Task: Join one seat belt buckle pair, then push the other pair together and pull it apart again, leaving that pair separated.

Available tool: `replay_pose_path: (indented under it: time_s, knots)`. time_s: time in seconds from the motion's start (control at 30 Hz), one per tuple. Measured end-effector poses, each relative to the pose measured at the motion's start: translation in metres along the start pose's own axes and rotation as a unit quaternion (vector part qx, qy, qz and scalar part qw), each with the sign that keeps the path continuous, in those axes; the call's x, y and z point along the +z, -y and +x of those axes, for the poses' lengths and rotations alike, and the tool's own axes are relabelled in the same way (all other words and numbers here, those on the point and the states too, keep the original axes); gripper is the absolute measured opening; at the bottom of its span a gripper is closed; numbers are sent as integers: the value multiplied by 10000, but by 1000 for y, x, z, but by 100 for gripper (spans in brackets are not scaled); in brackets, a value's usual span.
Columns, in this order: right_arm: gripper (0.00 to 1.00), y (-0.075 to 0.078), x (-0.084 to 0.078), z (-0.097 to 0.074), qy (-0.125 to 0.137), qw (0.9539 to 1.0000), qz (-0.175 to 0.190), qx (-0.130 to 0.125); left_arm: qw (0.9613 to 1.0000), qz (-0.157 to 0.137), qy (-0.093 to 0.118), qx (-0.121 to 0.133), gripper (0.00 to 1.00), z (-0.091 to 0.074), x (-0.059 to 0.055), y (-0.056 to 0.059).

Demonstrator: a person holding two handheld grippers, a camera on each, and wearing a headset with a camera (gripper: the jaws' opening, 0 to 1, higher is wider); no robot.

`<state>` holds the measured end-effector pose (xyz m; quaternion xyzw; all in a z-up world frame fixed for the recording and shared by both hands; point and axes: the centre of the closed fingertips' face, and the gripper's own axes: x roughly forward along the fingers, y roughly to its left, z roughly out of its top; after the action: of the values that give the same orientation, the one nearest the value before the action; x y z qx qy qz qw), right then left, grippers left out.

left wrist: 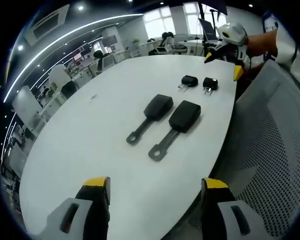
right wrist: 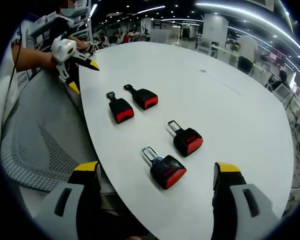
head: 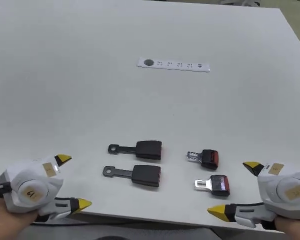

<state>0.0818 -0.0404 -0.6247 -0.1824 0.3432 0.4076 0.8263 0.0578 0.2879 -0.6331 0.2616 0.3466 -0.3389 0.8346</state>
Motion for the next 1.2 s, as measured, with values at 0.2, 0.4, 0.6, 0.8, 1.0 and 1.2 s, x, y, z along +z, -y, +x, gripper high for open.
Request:
replay_pose_path:
  time_s: [0.2, 0.4, 0.6, 0.8, 1.0, 1.2]
  knots:
    - [93, -3, -6, 2, -43, 10000, 32, 31, 10000, -4, -17, 24, 75, 0, 0, -1]
    - [93, -2, -6, 3, -51, 10000, 35, 9, 10000, -9, -31, 53, 75, 0, 0, -2]
    - [93, -4, -4, 5, -65, 10000, 12, 42, 10000, -17, -32, 82, 75, -1, 1, -3]
    - [92, -5, -3, 6, -60, 10000, -14, 54, 9999, -36, -33, 89, 74, -1, 2, -3]
    - [92, -5, -2, 5, -37, 10000, -19, 33, 9999, -27, -38, 91, 74, -1, 1, -4]
    - [92, -7, -4, 5, -49, 10000, -5, 34, 9999, -1, -62, 84, 74, 0, 0, -3]
